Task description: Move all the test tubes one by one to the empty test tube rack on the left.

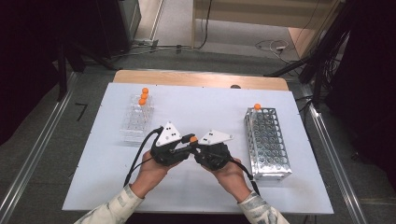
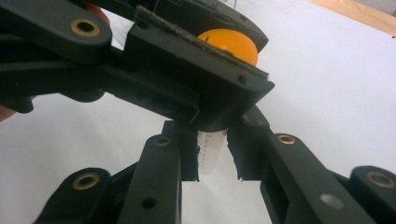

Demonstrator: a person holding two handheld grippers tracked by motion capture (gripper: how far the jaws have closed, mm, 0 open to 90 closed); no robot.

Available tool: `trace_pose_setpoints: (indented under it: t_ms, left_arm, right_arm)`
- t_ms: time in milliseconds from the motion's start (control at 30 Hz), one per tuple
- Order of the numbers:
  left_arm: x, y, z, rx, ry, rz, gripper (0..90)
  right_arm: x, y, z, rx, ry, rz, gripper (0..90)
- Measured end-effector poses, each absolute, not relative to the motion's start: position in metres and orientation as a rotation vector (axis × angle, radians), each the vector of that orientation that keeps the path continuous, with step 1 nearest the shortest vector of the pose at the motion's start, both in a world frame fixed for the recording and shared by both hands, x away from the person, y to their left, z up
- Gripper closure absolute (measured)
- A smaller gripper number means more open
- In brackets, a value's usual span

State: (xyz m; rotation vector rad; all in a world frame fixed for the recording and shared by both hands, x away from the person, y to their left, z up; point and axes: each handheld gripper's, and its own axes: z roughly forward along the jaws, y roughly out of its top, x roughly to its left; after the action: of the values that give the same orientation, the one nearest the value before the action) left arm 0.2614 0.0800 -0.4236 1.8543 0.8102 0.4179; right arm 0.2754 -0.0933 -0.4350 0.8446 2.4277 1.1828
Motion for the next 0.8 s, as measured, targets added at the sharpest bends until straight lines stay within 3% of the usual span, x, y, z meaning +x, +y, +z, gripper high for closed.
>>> trace_pose_setpoints:
  t_ms: [67,233,333,800]
  left_arm:
    - [0.261,0.080,-0.423,1.850,0.811,0.418,69.7]
    - [0.267,0.089,-0.421,1.836,0.837,0.431,69.7]
    - [0.274,0.103,-0.419,1.802,0.885,0.437,69.7]
    - [0.288,0.141,-0.409,1.713,0.986,0.484,69.7]
  right_arm:
    - [0.276,-0.094,-0.435,0.848,2.433,1.186,70.9]
    - [0.279,-0.092,-0.436,0.851,2.471,1.173,38.3]
    - [0.281,-0.094,-0.435,0.881,2.467,1.162,26.8]
    - [0.287,-0.102,-0.433,0.940,2.427,1.113,15.5]
